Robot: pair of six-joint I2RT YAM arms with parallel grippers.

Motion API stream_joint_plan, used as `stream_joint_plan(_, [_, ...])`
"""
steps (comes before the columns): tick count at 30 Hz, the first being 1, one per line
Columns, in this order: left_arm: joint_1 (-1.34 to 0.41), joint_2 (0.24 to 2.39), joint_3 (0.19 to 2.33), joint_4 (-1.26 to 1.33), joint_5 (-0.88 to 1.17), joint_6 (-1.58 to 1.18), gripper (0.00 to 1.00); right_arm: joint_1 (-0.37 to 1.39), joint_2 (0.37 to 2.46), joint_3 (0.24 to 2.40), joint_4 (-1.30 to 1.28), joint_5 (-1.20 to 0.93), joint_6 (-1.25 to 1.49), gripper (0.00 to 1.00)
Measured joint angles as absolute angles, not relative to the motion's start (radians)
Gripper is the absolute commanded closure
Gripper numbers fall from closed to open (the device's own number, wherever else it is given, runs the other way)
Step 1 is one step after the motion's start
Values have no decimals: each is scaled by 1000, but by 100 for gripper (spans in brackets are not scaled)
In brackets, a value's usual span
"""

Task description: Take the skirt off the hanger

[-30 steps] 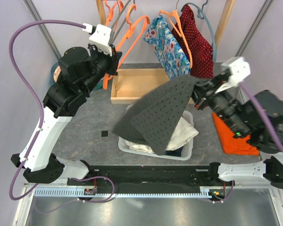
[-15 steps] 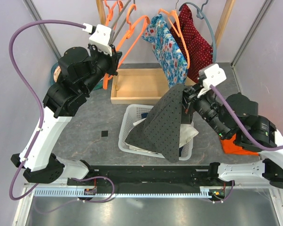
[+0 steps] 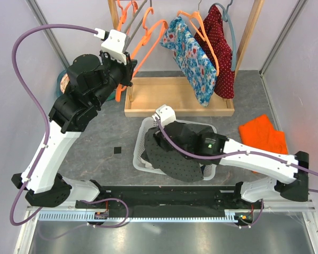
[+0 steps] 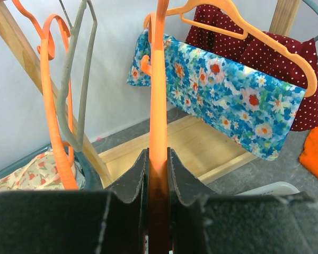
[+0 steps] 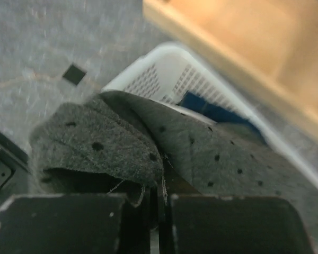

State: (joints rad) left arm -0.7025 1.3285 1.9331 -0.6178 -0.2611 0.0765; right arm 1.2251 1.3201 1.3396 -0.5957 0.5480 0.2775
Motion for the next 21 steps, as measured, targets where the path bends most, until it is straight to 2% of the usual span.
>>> stream_joint_plan(6, [-702, 1325, 1933, -617, -261, 87, 98, 1101, 1345, 1143, -479, 379, 414, 100])
stream_joint_plan(13, [-702, 1319, 1932, -611, -261, 97, 98, 977, 1402, 880, -225, 128, 592, 100])
stream_joint_plan(21, [-702, 1319, 1932, -609, -263, 99, 98, 885, 1650, 830, 61, -117, 741, 100])
